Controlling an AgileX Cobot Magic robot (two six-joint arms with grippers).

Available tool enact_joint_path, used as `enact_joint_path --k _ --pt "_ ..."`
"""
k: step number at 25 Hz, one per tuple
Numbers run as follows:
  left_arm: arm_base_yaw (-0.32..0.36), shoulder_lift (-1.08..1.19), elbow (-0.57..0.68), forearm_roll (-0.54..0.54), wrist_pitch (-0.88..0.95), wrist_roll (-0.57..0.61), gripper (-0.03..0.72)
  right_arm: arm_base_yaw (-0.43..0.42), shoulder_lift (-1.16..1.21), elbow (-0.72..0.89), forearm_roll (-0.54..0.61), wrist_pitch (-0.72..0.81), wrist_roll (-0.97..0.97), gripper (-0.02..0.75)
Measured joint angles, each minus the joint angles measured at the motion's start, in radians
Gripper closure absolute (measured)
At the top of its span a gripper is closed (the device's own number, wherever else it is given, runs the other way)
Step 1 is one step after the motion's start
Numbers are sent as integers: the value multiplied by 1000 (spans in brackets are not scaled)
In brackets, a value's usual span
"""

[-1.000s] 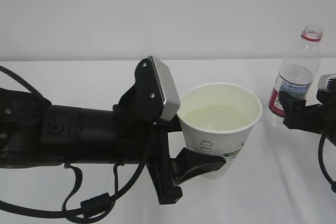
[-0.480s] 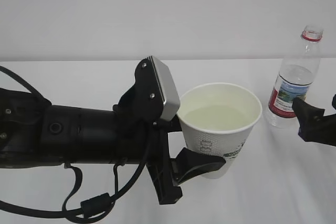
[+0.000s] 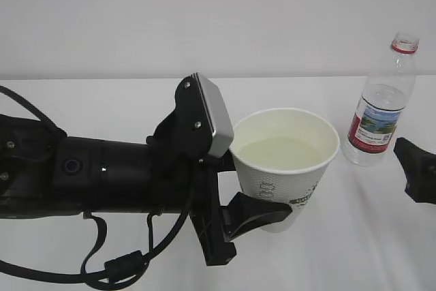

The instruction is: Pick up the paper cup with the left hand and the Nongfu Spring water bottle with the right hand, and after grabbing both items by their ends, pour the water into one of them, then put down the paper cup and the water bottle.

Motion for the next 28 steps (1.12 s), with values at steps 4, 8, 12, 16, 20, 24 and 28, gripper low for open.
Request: enact_joint_path --k 4,8,12,16,20,24,28 --pt "0 0 0 0 22 0 196 0 -19 2 -1 0 0 109" --pt "0 0 0 -15 22 2 196 0 -20 2 -2 0 2 116" --pt "0 0 0 -93 29 71 196 0 -21 2 -3 0 1 126" --pt "0 0 0 -224 36 164 196 0 -21 2 -3 0 1 130" --pt "2 0 0 -330 43 243 196 0 -21 2 -3 0 1 136" --pt "40 2 0 -382 45 264 196 0 -21 2 -3 0 1 140" --pt "94 18 0 -445 47 268 196 0 -21 2 -3 0 1 141"
